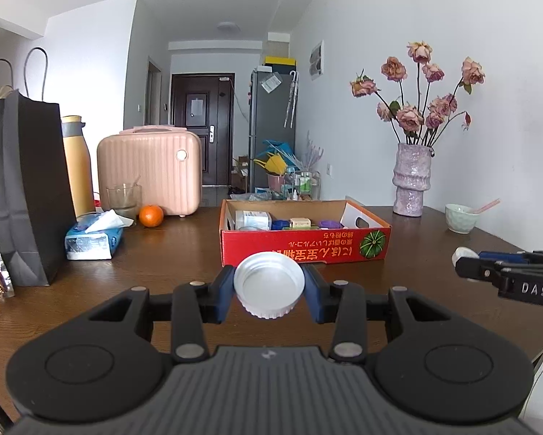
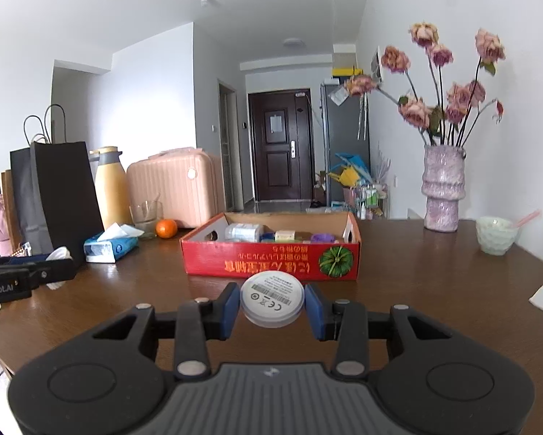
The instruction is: Organize rigid objects
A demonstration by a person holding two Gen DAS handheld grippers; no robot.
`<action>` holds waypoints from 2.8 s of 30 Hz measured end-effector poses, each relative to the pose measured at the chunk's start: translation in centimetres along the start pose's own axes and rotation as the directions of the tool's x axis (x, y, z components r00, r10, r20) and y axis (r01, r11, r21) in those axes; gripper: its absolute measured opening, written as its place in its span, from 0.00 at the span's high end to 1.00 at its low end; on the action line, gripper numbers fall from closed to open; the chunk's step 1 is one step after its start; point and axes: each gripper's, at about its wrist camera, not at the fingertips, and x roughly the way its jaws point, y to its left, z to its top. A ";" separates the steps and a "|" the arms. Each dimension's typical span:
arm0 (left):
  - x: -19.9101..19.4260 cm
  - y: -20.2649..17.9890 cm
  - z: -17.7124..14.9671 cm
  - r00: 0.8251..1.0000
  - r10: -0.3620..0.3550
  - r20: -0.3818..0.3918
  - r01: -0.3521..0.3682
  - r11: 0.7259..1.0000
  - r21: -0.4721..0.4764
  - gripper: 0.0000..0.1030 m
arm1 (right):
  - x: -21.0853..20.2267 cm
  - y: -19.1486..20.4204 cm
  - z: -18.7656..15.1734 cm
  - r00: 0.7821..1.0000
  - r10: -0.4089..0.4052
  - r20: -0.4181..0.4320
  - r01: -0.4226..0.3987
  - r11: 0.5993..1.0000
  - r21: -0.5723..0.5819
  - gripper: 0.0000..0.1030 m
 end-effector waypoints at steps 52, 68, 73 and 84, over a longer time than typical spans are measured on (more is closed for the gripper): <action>44.0 1.6 9.6 0.900 -0.092 -0.426 0.083 0.996 -0.038 0.22 | 38.6 -7.1 10.7 0.926 0.026 -0.378 -0.050 0.997 -0.053 0.34; 26.7 -0.1 10.5 0.992 0.108 -0.059 -0.110 0.993 -0.037 0.00 | 23.3 -7.1 12.1 0.997 -0.019 -0.080 0.017 0.999 -0.032 0.15; 20.1 -1.1 8.3 0.988 0.146 0.052 -0.143 0.988 -0.055 0.00 | 17.4 -7.9 9.7 0.999 -0.038 0.008 0.038 0.999 0.009 0.15; 10.2 -3.6 2.2 0.962 0.254 0.096 -0.247 0.966 -0.081 0.00 | 8.5 -8.5 3.9 0.997 -0.040 0.072 0.043 0.998 -0.050 0.04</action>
